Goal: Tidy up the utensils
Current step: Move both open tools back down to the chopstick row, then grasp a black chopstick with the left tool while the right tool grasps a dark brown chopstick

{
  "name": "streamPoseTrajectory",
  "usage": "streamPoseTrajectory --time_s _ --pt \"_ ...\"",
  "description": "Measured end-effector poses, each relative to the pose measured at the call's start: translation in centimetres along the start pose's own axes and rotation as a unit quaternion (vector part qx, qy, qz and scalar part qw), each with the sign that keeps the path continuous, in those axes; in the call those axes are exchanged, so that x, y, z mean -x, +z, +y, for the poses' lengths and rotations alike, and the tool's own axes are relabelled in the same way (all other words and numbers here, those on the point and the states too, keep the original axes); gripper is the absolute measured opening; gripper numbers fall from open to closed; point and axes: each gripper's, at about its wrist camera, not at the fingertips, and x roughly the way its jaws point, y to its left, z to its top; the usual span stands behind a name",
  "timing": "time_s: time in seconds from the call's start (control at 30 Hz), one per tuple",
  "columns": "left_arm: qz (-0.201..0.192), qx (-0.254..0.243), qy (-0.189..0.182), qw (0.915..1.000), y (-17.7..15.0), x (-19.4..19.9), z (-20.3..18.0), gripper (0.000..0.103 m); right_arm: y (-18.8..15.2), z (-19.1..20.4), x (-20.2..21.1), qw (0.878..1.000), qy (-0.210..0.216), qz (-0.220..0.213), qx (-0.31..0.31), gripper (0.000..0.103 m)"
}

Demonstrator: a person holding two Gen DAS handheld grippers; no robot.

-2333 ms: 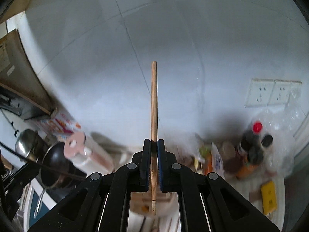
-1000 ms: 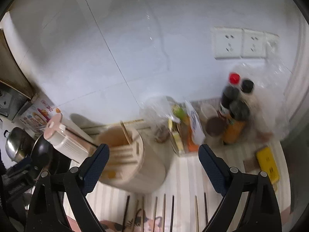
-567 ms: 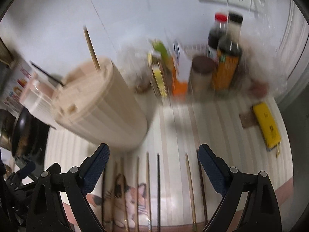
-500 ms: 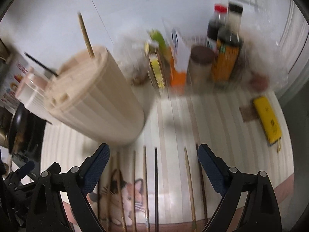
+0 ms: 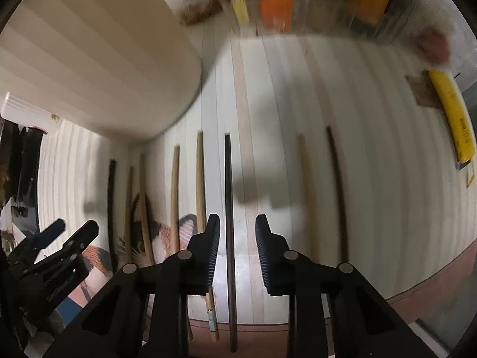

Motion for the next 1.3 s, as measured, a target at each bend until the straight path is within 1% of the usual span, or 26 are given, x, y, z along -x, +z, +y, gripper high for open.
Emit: streamPoseTrajectory --time_s 0.03,0.07,0.1,0.13,0.17,0.2,0.23,0.27,0.3,0.33,0.37,0.4,0.47,0.5,0.57,0.6,0.7,0.8,0.9,0.97,1.03,1.07,1.13,1.23,1.27,1.3 --pt "0.005 -0.001 -0.001 1.0 -0.1 -0.5 0.0 0.048 -0.1 0.0 -0.4 1.0 0.0 0.005 0.0 0.023" --pt "0.008 -0.002 -0.002 1.0 -0.2 -0.8 0.0 0.042 -0.2 -0.1 -0.8 1.0 0.0 0.008 0.0 0.023" --pt "0.011 -0.003 -0.005 0.9999 -0.2 -1.0 -0.1 0.039 -0.3 -0.1 -1.1 1.0 -0.001 0.012 0.0 0.023" --pt "0.004 -0.004 -0.012 0.9999 -0.2 -0.9 -0.1 0.036 -0.4 -0.1 -1.5 1.0 -0.003 0.016 0.002 0.023" --pt "0.002 -0.008 -0.011 0.9999 -0.2 -0.8 -0.2 0.03 -0.5 0.0 -1.8 1.0 -0.004 0.022 0.004 0.023" --pt "-0.001 -0.014 -0.01 0.9998 -0.1 -0.6 -0.5 0.013 -0.6 0.0 -2.2 1.0 -0.007 0.027 0.006 0.023" --pt "0.005 -0.018 -0.003 0.9998 0.0 -0.7 -0.6 0.006 -0.7 0.1 -2.5 0.999 -0.01 0.031 0.008 0.023" --pt "0.012 -0.017 0.0 0.9998 0.0 -1.0 -0.6 0.003 -0.7 0.3 -3.0 0.999 -0.013 0.036 0.011 0.023" --pt "0.018 -0.007 0.001 0.9998 0.0 -1.3 -0.1 0.003 -0.9 0.5 -3.6 0.998 -0.02 0.048 0.02 0.021" --pt "0.014 0.003 -0.011 0.9998 0.1 -1.2 0.4 0.002 -1.0 0.9 -3.4 0.998 -0.033 0.035 0.035 0.016" --pt "0.018 0.013 -0.012 0.9997 0.0 -1.2 1.1 0.002 -1.1 1.2 -3.5 0.998 -0.033 0.037 0.044 0.008" --pt "0.021 0.022 -0.019 0.9994 0.0 -1.1 1.7 0.002 -1.2 1.2 -3.5 0.997 -0.04 0.04 0.047 0.005" --pt "0.031 0.042 -0.034 0.9981 0.0 -1.0 3.3 0.002 -1.3 0.7 -3.3 0.997 -0.055 0.039 0.044 0.005" --pt "0.037 0.053 -0.045 0.9969 -0.1 -0.8 4.0 0.002 -1.4 0.4 -3.3 0.997 -0.054 0.04 0.041 0.005" --pt "0.038 0.076 -0.085 0.9928 -0.1 -0.3 5.2 0.003 -1.4 -0.5 -3.1 0.997 -0.052 0.046 0.031 0.005" --pt "0.041 0.084 -0.094 0.9912 -0.1 -0.1 5.6 0.004 -1.5 -0.9 -3.1 0.997 -0.048 0.049 0.028 0.005" --pt "0.048 0.077 -0.118 0.9889 0.3 0.3 5.5 0.007 -1.4 -1.9 -3.0 0.998 -0.036 0.056 0.017 0.005" --pt "0.045 0.054 -0.118 0.9906 0.8 0.6 4.5 0.007 -1.6 -2.4 -3.0 0.998 -0.026 0.059 0.0 0.005" --pt "0.047 0.024 -0.117 0.9917 1.5 0.6 3.2 0.008 -1.7 -2.6 -3.0 0.998 -0.028 0.06 0.001 0.006" --pt "0.05 0.001 -0.101 0.9936 1.7 0.5 1.9 0.008 -1.9 -2.5 -2.9 0.998 -0.031 0.059 0.005 0.006" --pt "0.033 -0.016 -0.085 0.9957 2.1 1.1 1.1 0.008 -2.2 -2.3 -2.8 0.997 -0.035 0.061 0.01 0.006" --pt "0.03 -0.018 -0.079 0.9963 2.1 1.2 1.2 0.005 -1.5 -2.4 -2.8 0.997 -0.038 0.062 0.014 0.006" --pt "0.029 0.003 -0.072 0.997 2.0 1.4 1.3 0.004 -1.4 -1.7 -3.4 0.997 -0.044 0.064 0.021 0.005" --pt "0.036 0.042 -0.066 0.9963 2.1 1.4 3.9 0.004 -1.7 -1.0 -3.5 0.996 -0.057 0.066 0.028 0.006" --pt "0.024 0.044 -0.061 0.9969 2.1 1.5 4.7 0.004 -1.8 -0.7 -3.4 0.996 -0.057 0.067 0.032 0.006" --pt "0.027 0.046 -0.067 0.9963 2.1 1.6 5.1 0.004 -1.7 -0.4 -3.1 0.995 -0.057 0.067 0.036 0.006"
